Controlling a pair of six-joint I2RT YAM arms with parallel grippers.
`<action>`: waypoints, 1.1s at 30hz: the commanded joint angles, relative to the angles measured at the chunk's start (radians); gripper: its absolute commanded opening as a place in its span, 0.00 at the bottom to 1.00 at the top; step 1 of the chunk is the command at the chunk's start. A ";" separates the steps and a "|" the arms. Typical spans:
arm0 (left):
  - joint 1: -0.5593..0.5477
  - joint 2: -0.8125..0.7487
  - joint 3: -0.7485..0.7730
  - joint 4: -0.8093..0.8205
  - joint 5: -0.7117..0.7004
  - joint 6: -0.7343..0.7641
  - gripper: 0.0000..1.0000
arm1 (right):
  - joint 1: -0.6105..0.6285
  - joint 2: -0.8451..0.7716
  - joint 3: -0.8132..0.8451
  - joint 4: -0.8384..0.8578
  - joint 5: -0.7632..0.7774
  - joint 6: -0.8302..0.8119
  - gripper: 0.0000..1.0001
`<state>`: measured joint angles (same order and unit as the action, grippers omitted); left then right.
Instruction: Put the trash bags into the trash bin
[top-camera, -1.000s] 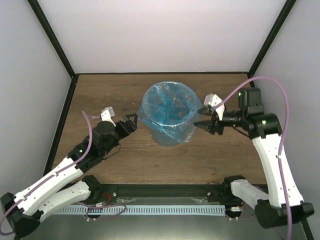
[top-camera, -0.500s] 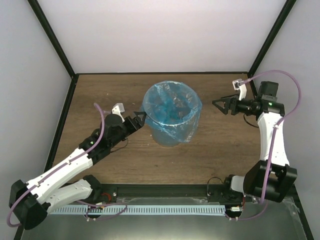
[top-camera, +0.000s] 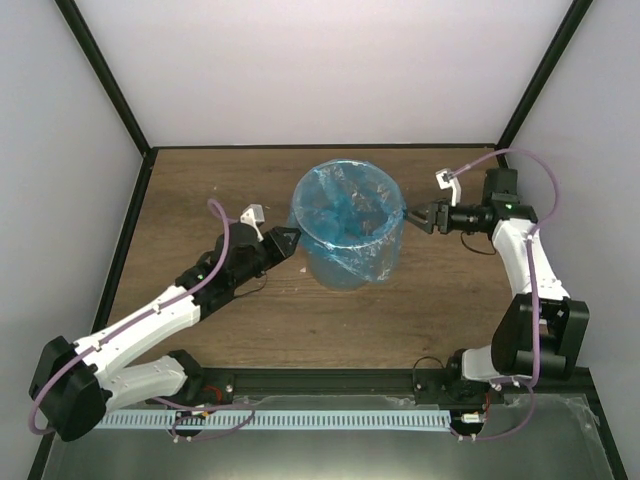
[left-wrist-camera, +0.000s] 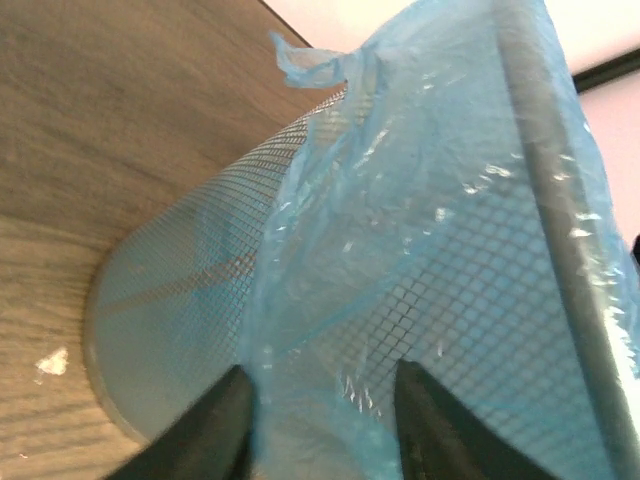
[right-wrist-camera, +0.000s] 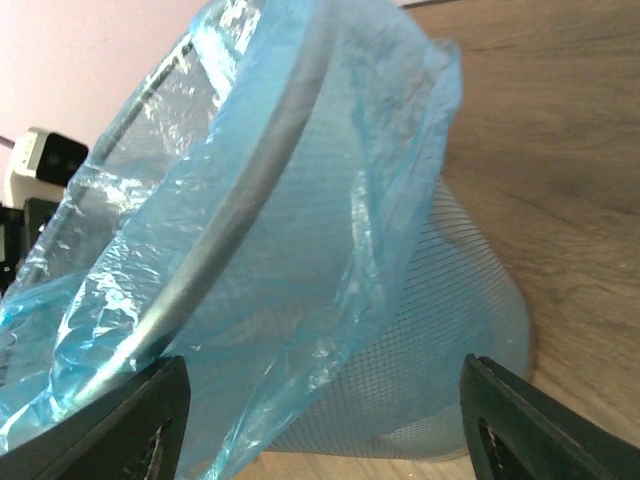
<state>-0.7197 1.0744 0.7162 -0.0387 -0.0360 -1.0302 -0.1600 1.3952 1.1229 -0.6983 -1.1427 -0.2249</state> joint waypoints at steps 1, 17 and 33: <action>0.002 0.000 0.021 0.047 0.008 0.002 0.33 | 0.028 -0.017 -0.035 0.083 -0.020 0.063 0.72; 0.002 0.030 -0.044 0.058 -0.013 0.027 0.04 | 0.028 0.037 -0.099 0.168 -0.037 0.103 0.01; 0.005 0.104 -0.097 -0.021 -0.097 0.109 0.04 | 0.028 0.184 -0.182 0.212 0.082 0.069 0.01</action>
<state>-0.7197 1.1530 0.6437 -0.0673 -0.1196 -0.9443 -0.1341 1.5787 0.9371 -0.5041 -1.0718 -0.1333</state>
